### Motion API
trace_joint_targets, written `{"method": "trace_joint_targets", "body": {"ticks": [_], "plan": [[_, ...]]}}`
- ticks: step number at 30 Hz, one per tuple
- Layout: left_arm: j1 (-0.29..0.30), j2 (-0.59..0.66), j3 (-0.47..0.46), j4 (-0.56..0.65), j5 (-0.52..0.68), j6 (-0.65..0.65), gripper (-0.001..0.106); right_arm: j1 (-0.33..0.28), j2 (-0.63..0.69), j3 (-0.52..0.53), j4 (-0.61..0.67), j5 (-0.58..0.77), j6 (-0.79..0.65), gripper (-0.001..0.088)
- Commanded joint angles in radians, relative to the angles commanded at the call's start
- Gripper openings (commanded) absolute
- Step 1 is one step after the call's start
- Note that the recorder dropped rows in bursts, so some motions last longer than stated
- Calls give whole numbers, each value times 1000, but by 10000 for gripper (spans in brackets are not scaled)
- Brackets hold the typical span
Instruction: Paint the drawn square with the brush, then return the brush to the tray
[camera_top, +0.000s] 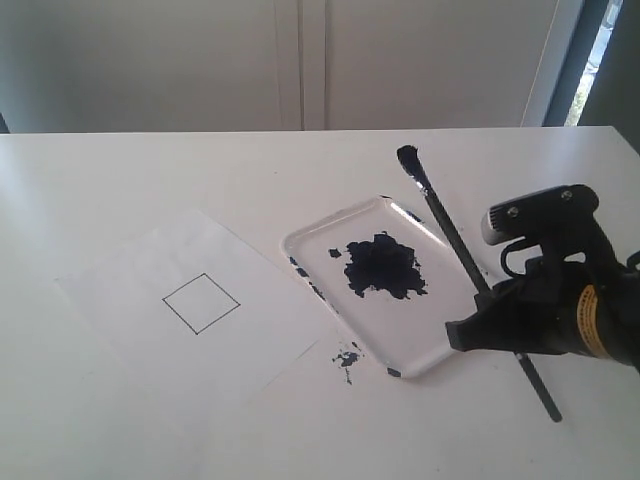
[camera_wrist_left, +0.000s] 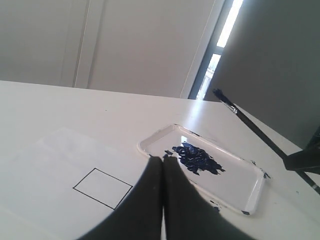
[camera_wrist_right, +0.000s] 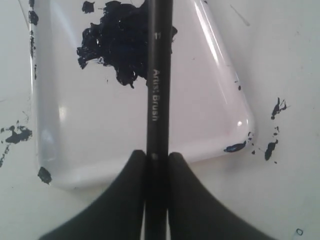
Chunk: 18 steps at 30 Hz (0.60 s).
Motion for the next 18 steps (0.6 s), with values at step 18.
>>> {"method": "trace_joint_targets", "body": {"ticks": [18], "plan": [[0, 0, 0, 0, 0, 0, 0, 0, 0, -41, 131, -147, 271, 0]]}}
